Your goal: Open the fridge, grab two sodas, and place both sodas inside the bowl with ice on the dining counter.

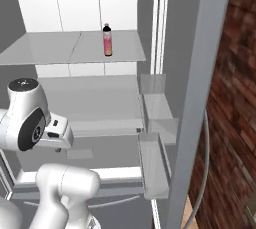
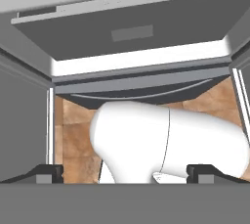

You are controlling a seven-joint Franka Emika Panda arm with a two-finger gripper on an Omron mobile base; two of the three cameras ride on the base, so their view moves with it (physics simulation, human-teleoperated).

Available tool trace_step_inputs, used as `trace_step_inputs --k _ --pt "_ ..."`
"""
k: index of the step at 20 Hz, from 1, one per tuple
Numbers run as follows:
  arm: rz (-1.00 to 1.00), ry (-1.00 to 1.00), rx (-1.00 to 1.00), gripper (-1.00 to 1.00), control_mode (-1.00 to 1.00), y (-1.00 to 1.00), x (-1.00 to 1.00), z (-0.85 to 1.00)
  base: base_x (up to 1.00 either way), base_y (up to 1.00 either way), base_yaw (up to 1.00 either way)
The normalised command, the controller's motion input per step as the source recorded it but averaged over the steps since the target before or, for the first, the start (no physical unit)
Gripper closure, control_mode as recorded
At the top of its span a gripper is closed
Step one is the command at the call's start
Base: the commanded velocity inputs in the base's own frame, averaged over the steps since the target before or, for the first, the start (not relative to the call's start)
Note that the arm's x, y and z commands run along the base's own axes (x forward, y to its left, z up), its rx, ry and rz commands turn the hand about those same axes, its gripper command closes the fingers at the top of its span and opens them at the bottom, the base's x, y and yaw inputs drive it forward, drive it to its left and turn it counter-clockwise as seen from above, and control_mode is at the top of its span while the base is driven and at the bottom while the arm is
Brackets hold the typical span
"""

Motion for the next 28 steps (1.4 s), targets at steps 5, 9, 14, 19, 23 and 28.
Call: trace_step_inputs --k 5,9,14,19,23,28 --pt "0.00 0.00 0.00 -1.00 1.00 0.00 0.00 0.00 0.59 0.00 0.26" --pt "0.00 0.00 0.00 -1.00 1.00 0.00 0.00 0.00 0.43 0.00 0.26" --pt "0.00 0.00 0.00 -1.00 1.00 0.00 0.00 0.00 0.25 0.00 0.16" --pt "-0.01 -0.15 0.00 -1.00 -1.00 0.00 0.08 0.18 0.19 0.00 0.02" --pt "-0.07 -0.44 0.00 -1.00 -1.00 -0.06 0.09 0.62 0.00 0.00 0.00" --pt "-0.09 -0.51 0.00 -1.00 -1.00 -0.25 0.00 0.59 0.00 0.00 0.00"
